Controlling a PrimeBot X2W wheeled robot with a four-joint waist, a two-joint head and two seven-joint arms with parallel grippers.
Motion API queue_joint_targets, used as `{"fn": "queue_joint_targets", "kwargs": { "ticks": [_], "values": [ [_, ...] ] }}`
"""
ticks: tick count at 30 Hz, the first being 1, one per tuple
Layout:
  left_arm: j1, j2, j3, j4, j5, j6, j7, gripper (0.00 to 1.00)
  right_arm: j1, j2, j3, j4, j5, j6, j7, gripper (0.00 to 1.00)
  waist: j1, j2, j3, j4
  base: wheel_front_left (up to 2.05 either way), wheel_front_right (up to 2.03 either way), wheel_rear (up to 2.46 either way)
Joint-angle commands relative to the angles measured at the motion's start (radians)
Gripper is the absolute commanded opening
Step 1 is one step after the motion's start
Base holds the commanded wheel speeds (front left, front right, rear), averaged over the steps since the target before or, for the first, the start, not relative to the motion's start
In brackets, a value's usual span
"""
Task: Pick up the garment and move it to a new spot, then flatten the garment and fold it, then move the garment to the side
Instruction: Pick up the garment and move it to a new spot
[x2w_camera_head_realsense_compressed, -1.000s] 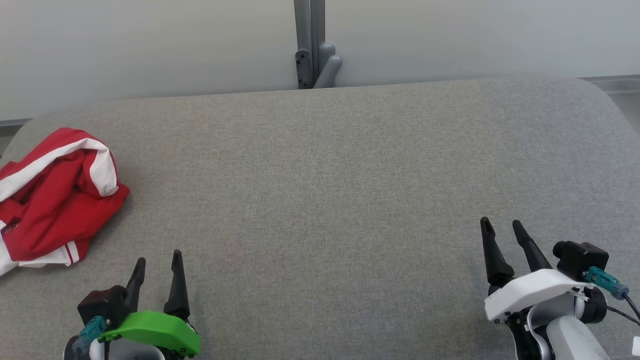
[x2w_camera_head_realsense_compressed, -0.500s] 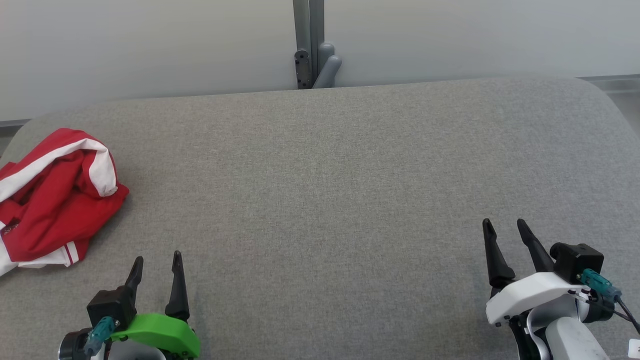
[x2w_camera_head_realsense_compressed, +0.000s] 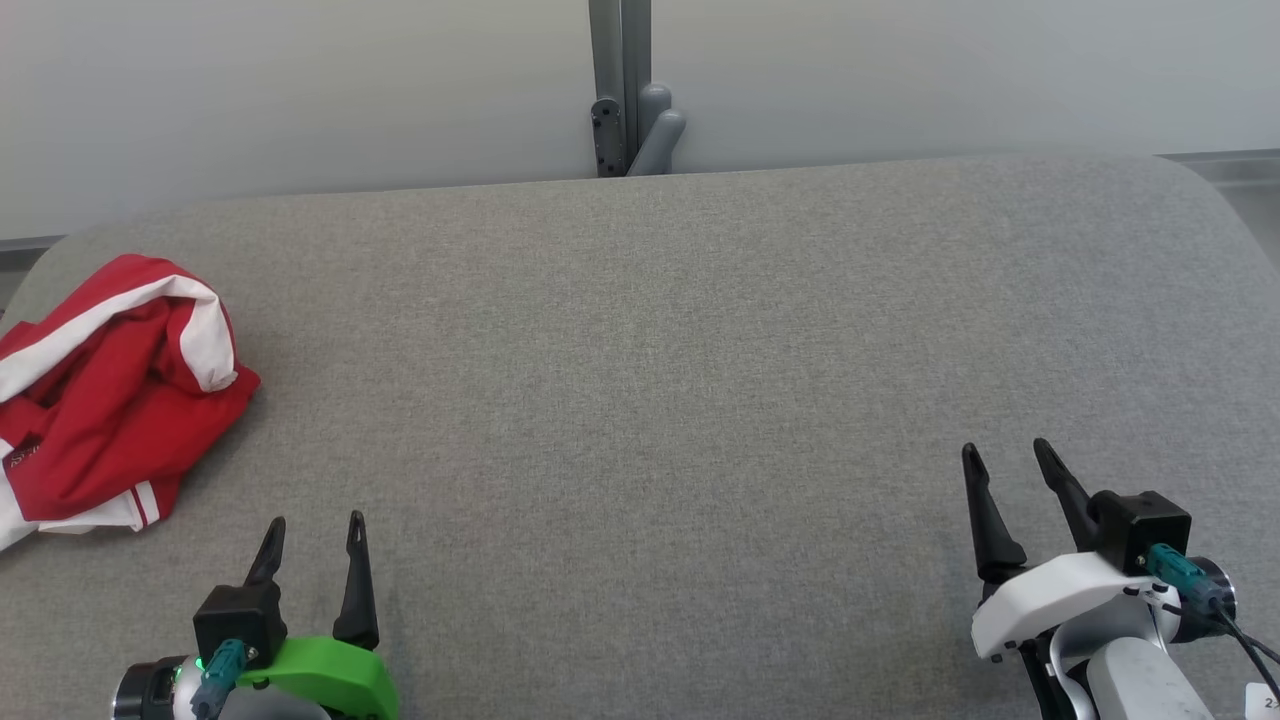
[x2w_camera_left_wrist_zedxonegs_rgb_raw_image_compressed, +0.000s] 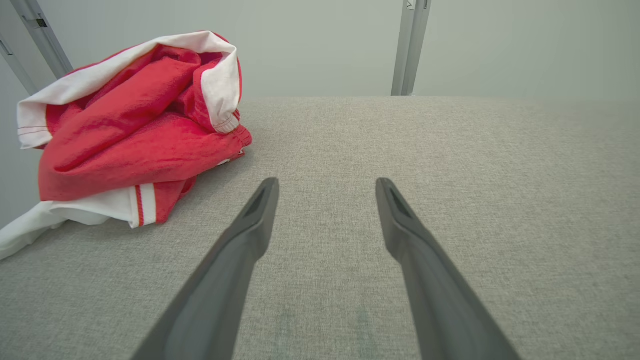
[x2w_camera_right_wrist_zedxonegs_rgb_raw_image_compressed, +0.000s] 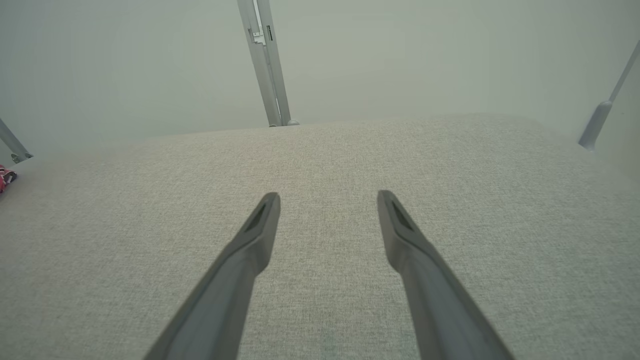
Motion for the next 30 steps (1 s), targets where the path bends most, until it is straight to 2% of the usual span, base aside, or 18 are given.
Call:
{"fn": "queue_joint_targets", "kwargs": {
  "ticks": [1, 7, 12, 24, 25, 27, 30],
  "values": [
    [0.009, 0.003, 0.003, 0.002, 0.02, 0.0, -0.009, 1.0, -0.001, -0.004, 0.002, 0.003, -0.017, 0.0, -0.007, 1.0, 0.0, 0.0, 0.0, 0.0, 0.0, 0.0, 0.0],
    [0.008, 0.001, 0.017, 0.01, 0.048, 0.009, -0.02, 1.0, 0.003, -0.009, 0.009, 0.0, -0.057, 0.0, -0.019, 1.0, 0.0, 0.0, 0.007, 0.009, 0.0, 0.0, 0.0],
    [-0.005, 0.0, 0.031, 0.011, 0.025, 0.019, -0.016, 1.0, -0.011, -0.014, 0.027, -0.006, -0.055, 0.0, -0.017, 1.0, 0.0, 0.0, 0.02, 0.065, 0.0, 0.0, 0.0],
    [0.016, -0.001, 0.066, 0.05, -0.038, 0.025, -0.016, 1.0, -0.045, -0.02, 0.152, 0.008, -0.023, 0.0, -0.017, 1.0, 0.0, 0.0, 0.044, 0.42, 0.0, 0.0, 0.0],
    [0.016, -0.001, 0.066, 0.05, -0.038, 0.025, -0.016, 1.0, -0.045, -0.02, 0.152, 0.008, -0.023, 0.0, -0.017, 1.0, 0.0, 0.0, 0.044, 0.42, 0.0, 0.0, 0.0],
    [0.029, -0.002, 0.07, 0.057, -0.055, 0.022, -0.016, 1.0, -0.065, -0.021, 0.175, 0.016, -0.015, 0.0, -0.018, 1.0, 0.0, 0.0, 0.05, 0.498, 0.0, 0.0, 0.0],
    [0.049, -0.001, 0.087, 0.056, -0.068, 0.028, -0.016, 1.0, -0.086, -0.016, 0.212, 0.029, -0.01, 0.0, -0.018, 1.0, 0.0, 0.0, 0.056, 0.541, 0.0, 0.0, 0.0]
  ]
}}
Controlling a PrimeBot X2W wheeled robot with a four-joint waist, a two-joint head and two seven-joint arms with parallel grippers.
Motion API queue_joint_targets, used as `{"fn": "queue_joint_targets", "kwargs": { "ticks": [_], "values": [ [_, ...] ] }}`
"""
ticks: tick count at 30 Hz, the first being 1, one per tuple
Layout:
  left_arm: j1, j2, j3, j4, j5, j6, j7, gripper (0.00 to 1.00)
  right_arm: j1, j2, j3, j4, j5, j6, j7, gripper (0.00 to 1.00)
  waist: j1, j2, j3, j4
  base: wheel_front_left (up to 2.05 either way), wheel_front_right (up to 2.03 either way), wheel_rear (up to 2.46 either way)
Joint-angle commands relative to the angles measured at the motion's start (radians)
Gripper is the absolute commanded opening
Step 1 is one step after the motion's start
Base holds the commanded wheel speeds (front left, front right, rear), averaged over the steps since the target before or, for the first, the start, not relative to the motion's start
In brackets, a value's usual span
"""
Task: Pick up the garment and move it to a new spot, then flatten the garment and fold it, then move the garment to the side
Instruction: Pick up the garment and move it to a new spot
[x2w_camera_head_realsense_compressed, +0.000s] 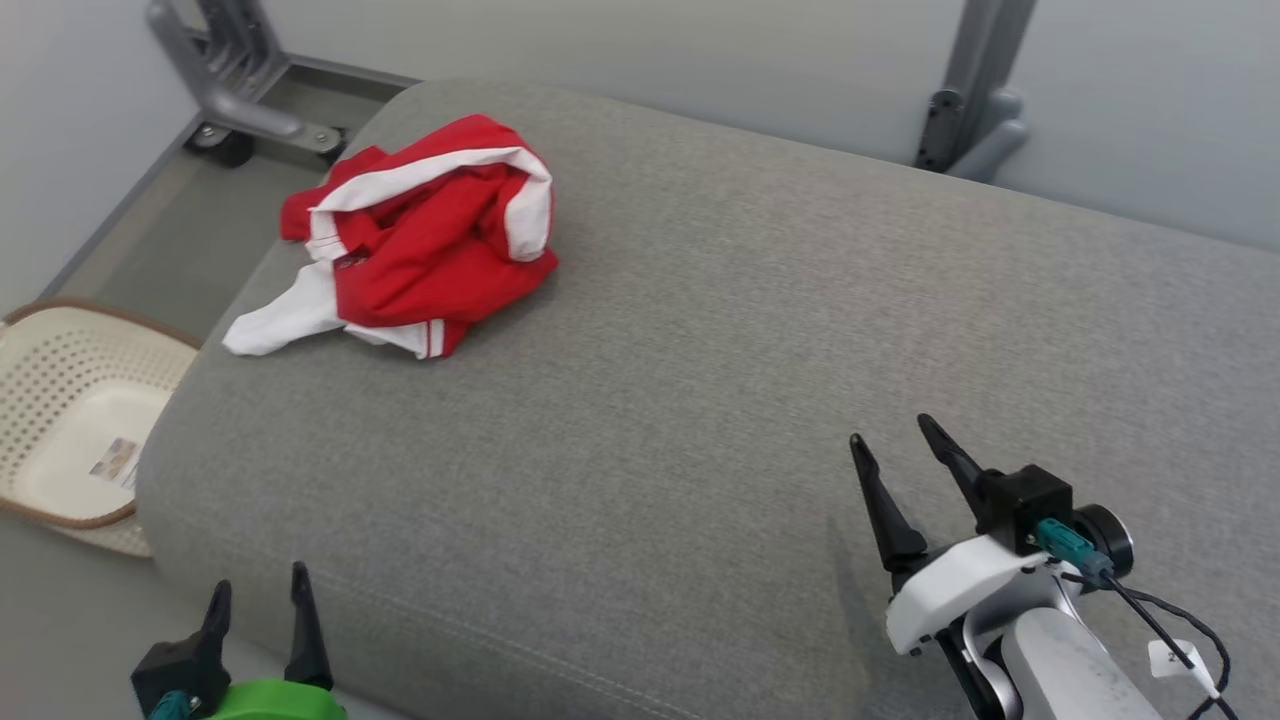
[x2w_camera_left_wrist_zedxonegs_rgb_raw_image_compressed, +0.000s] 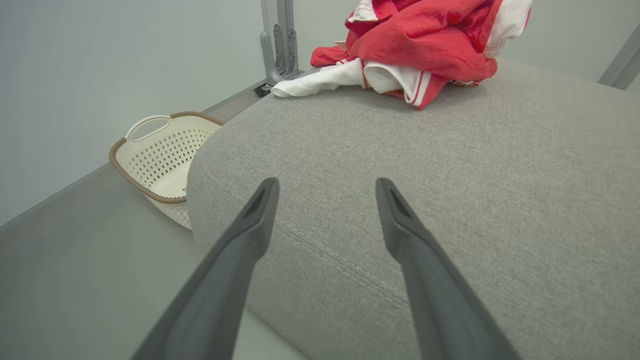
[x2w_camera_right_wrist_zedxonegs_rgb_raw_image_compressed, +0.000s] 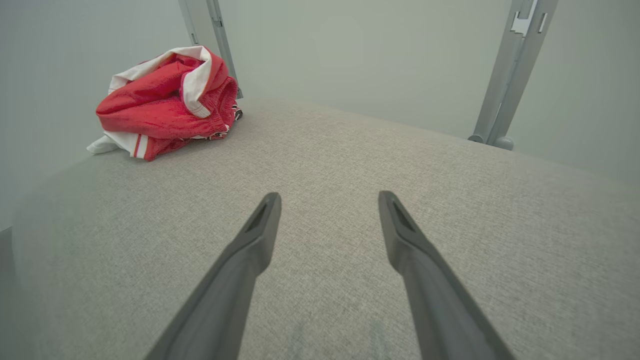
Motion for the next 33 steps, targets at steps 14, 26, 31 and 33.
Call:
{"fn": "queue_joint_targets", "kwargs": {
  "ticks": [14, 26, 31, 33],
  "values": [
    [0.008, 0.002, -0.001, 0.036, -0.06, -0.023, 0.0, 1.0, -0.01, -0.021, 0.024, 0.023, 0.028, 0.0, -0.003, 1.0, 0.0, -0.0001, 0.027, 0.122, 0.0, 0.0, 0.0],
    [-0.226, 0.088, -0.028, 0.063, -0.061, -0.082, 0.0, 1.0, -0.02, -0.066, 0.01, 0.003, 0.024, 0.0, -0.004, 1.0, 0.0, -0.0001, 0.093, 0.008, 0.0, 0.0, 0.0],
    [-0.389, 0.224, -0.136, 0.139, -0.116, -0.082, 0.0, 1.0, -0.05, -0.079, 0.02, -0.006, 0.025, 0.0, -0.003, 1.0, 0.0, -0.0001, 0.137, -0.05, 0.0, 0.0, 0.0],
    [-0.454, 0.271, -0.179, 0.175, -0.145, -0.082, 0.0, 1.0, -0.067, -0.082, 0.015, -0.018, 0.028, 0.0, -0.003, 1.0, 0.0, -0.0001, 0.156, -0.078, 0.0, 0.0, 0.0]
  ]
}}
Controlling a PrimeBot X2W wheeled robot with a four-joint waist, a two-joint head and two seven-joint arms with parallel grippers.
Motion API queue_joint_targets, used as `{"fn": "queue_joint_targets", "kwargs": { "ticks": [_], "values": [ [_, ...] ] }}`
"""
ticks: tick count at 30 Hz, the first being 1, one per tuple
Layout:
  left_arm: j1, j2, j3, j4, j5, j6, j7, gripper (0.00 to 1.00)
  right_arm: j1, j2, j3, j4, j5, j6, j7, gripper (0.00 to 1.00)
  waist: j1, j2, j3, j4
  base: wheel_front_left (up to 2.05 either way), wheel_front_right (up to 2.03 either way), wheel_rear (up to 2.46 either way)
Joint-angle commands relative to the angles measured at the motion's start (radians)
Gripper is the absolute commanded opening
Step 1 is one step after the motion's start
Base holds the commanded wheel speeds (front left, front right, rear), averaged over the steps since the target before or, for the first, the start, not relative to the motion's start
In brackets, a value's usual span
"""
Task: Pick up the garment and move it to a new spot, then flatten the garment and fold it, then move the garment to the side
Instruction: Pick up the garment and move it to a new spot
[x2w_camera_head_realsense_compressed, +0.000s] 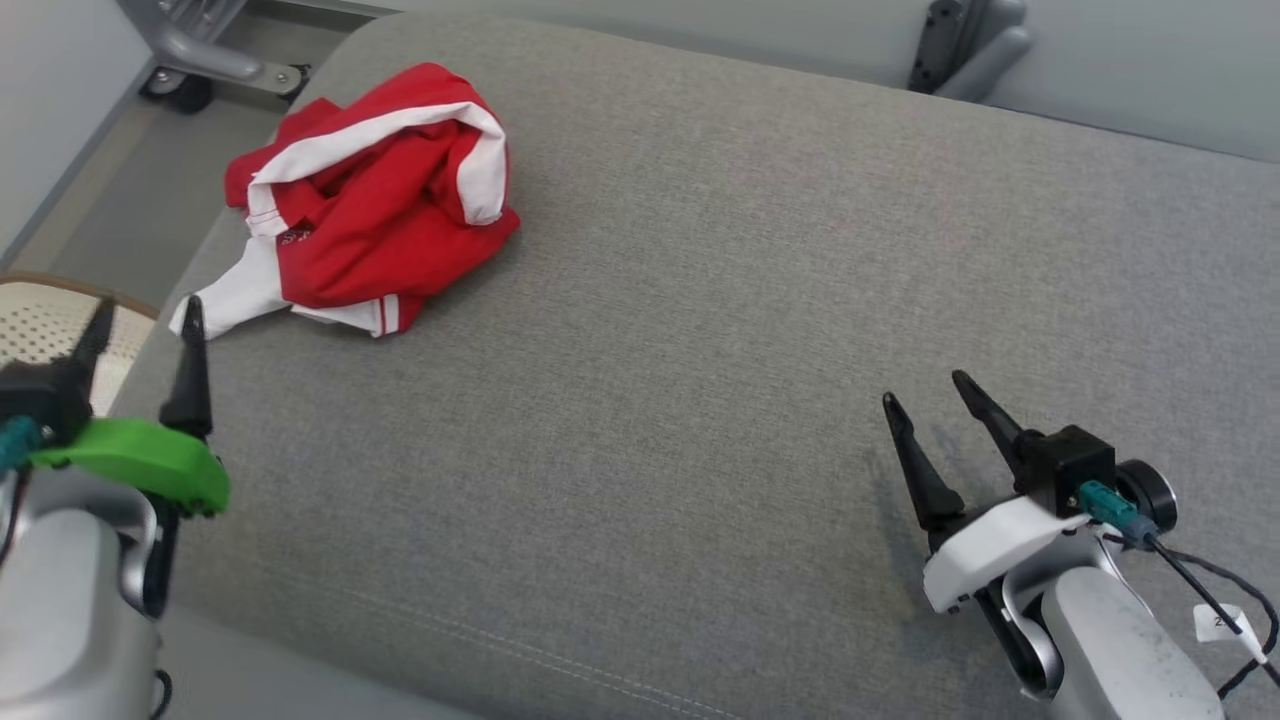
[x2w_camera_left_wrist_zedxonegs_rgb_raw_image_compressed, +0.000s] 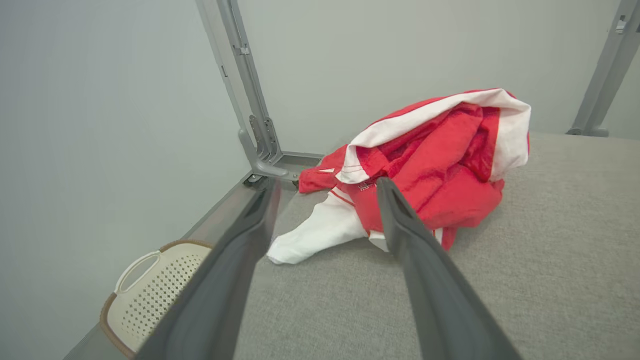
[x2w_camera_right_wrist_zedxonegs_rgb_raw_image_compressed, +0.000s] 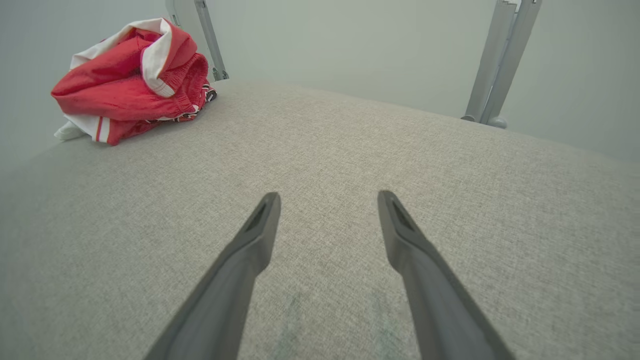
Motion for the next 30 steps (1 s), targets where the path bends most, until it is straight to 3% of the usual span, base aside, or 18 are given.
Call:
{"fn": "queue_joint_targets", "kwargs": {
  "ticks": [1, 5, 13, 20, 30],
  "values": [
    [-0.056, 0.03, -0.025, 0.034, -0.035, 0.001, 0.001, 1.0, -0.023, -0.011, -0.003, -0.013, 0.003, -0.001, -0.003, 1.0, 0.0, 0.0, 0.059, -0.07, 0.0, 0.0, 0.0],
    [-0.169, 0.111, -0.112, 0.121, -0.126, 0.001, 0.018, 1.0, -0.041, -0.026, 0.002, -0.031, 0.001, -0.001, -0.003, 1.0, 0.0, 0.0, 0.091, -0.124, 0.0, 0.0, 0.0],
    [-0.278, 0.189, -0.23, 0.256, -0.234, 0.001, 0.072, 1.0, -0.046, -0.051, -0.027, -0.053, -0.001, -0.001, -0.003, 1.0, 0.0, 0.0, 0.147, -0.197, 0.0, 0.0, 0.0],
    [-0.356, 0.21, -0.214, 0.443, -0.258, 0.038, 0.088, 1.0, -0.059, -0.06, -0.061, -0.082, 0.005, -0.001, -0.003, 1.0, 0.0, 0.0, 0.214, -0.254, 0.0, 0.0, 0.0],
    [-0.429, 0.208, -0.143, 0.535, -0.333, 0.044, 0.024, 1.0, -0.074, -0.066, -0.076, -0.104, 0.013, -0.001, -0.003, 1.0, 0.0, 0.0, 0.27, -0.286, 0.0, 0.0, 0.0]
  ]
}}
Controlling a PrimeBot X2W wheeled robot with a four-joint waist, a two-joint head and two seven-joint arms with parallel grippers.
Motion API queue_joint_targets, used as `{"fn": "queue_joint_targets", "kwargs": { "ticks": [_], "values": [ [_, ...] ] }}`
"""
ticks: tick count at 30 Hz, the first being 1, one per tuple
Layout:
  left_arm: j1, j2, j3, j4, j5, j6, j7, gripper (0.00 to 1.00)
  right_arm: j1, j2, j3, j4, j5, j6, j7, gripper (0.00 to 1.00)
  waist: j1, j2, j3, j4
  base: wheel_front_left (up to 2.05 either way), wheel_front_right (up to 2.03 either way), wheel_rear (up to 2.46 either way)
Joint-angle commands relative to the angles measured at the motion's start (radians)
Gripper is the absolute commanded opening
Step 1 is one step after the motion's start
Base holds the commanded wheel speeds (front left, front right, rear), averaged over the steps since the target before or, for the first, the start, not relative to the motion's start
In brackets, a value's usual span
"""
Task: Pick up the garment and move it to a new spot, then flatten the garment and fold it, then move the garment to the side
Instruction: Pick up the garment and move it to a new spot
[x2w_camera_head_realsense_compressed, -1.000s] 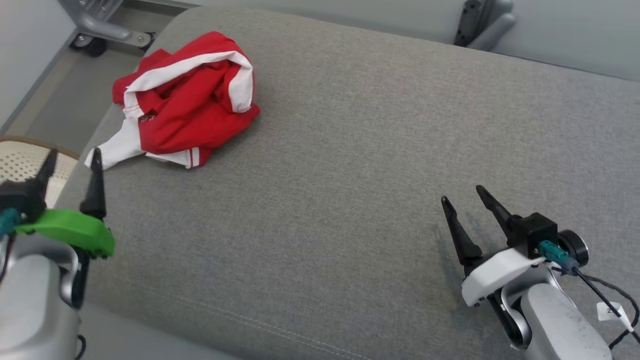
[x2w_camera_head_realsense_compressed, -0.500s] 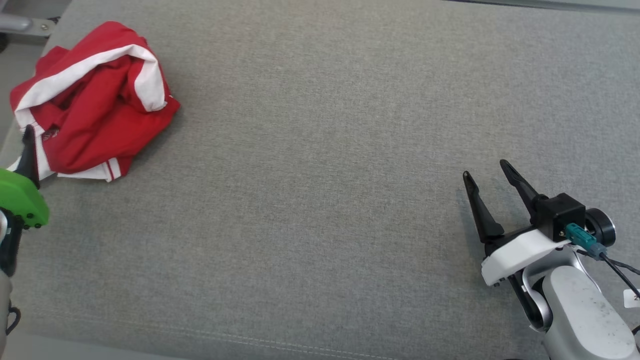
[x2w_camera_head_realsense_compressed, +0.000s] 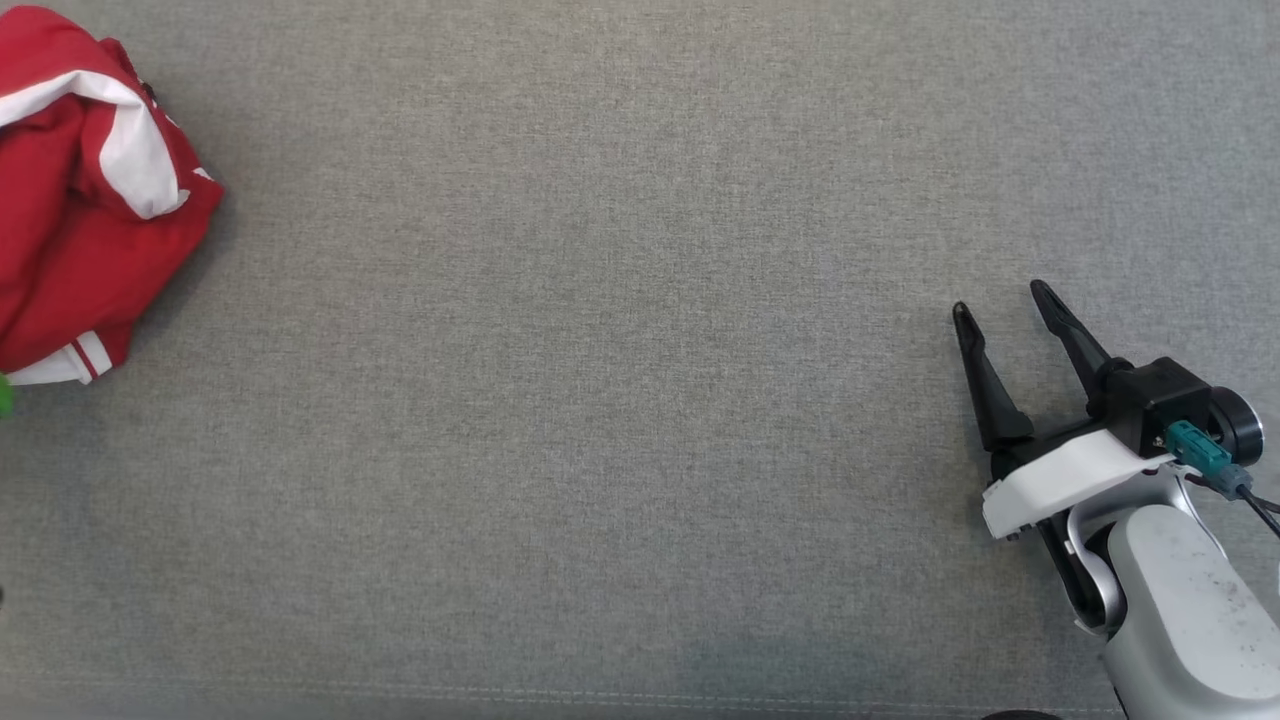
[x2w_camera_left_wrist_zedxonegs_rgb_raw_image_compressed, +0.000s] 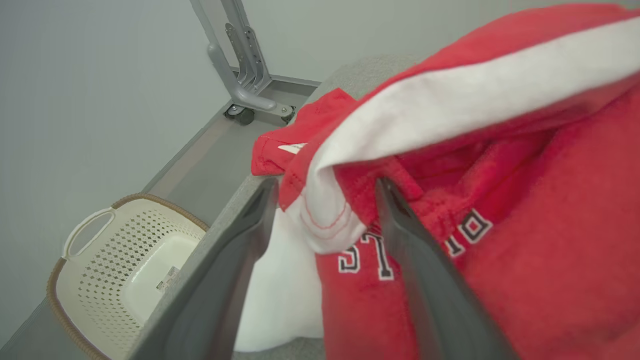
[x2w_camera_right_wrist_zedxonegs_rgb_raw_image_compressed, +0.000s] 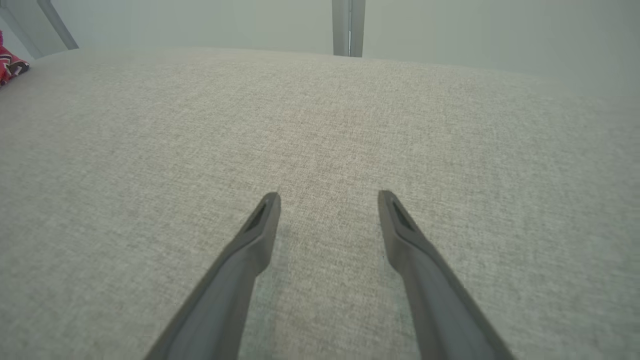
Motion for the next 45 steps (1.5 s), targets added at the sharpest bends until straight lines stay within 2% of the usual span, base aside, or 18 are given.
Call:
{"fn": "queue_joint_targets", "kwargs": {
  "ticks": [1, 2, 6, 9, 13, 18, 22, 27, 33, 35, 39, 45],
  "values": [
    [-0.022, 0.006, -0.001, -0.002, 0.004, -0.001, -0.008, 0.55, -0.019, -0.006, -0.005, -0.006, 0.009, -0.001, -0.003, 1.0, 0.0, 0.0, 0.019, -0.015, 0.0, 0.0, 0.0],
    [-0.028, 0.004, 0.001, -0.004, 0.001, -0.005, -0.013, 0.0, -0.02, -0.006, -0.007, -0.007, 0.009, -0.001, -0.003, 1.0, 0.0, 0.0, 0.022, -0.017, 0.0, 0.0, 0.0],
    [-0.052, 0.014, 0.015, -0.042, 0.014, 0.003, -0.028, 0.0, -0.019, 0.008, -0.017, -0.006, 0.01, -0.001, -0.003, 1.0, 0.0, 0.0, 0.018, -0.024, 0.0, 0.0, 0.0],
    [-0.063, 0.042, 0.046, -0.183, 0.057, 0.017, -0.028, 0.0, -0.019, 0.021, -0.035, -0.004, 0.016, -0.001, -0.003, 1.0, 0.0, 0.0, 0.001, -0.029, 0.0, 0.0, 0.0],
    [-0.057, 0.048, 0.072, -0.381, 0.146, 0.014, -0.028, 0.0, -0.001, 0.05, -0.043, 0.009, 0.022, -0.001, -0.003, 1.0, 0.0, 0.0, -0.04, -0.037, 0.0, 0.0, 0.0],
    [-0.073, 0.016, 0.046, -0.583, 0.232, -0.016, -0.027, 0.0, 0.019, 0.097, -0.037, 0.029, 0.037, -0.001, -0.003, 1.0, 0.0, 0.0, -0.106, -0.054, 0.0, 0.0, 0.0],
    [-0.092, -0.012, -0.005, -0.654, 0.263, -0.03, -0.027, 0.0, 0.032, 0.124, -0.03, 0.043, 0.052, -0.001, -0.003, 1.0, 0.0, 0.0, -0.148, -0.074, 0.0, 0.0, 0.0],
    [-0.155, -0.058, -0.16, -0.705, 0.27, -0.042, -0.008, 0.0, 0.061, 0.163, -0.028, 0.062, 0.08, -0.001, -0.003, 1.0, 0.0, 0.0, -0.215, -0.139, 0.0, 0.0, 0.0],
    [-0.239, -0.108, -0.273, -0.758, 0.18, -0.043, 0.03, 0.0, 0.108, 0.18, -0.049, 0.076, 0.101, -0.001, -0.003, 1.0, 0.0, 0.0, -0.255, -0.204, 0.0, 0.0, 0.0],
    [-0.264, -0.138, -0.284, -0.769, 0.13, -0.043, 0.032, 0.0, 0.122, 0.182, -0.058, 0.081, 0.109, -0.001, -0.003, 1.0, 0.0, 0.0, -0.264, -0.22, 0.0, 0.0, 0.0],
    [-0.296, -0.169, -0.272, -0.764, 0.097, -0.037, 0.017, 0.0, 0.141, 0.184, -0.069, 0.085, 0.129, -0.001, -0.003, 1.0, 0.0, 0.0, -0.275, -0.244, 0.0, 0.0, 0.0],
    [-0.194, -0.163, -0.254, -0.656, 0.067, -0.013, -0.001, 0.0, 0.138, 0.185, -0.074, 0.077, 0.149, 0.0, -0.003, 1.0, 0.0, 0.0, -0.258, -0.26, 0.0, 0.0, 0.0]
  ]
}}
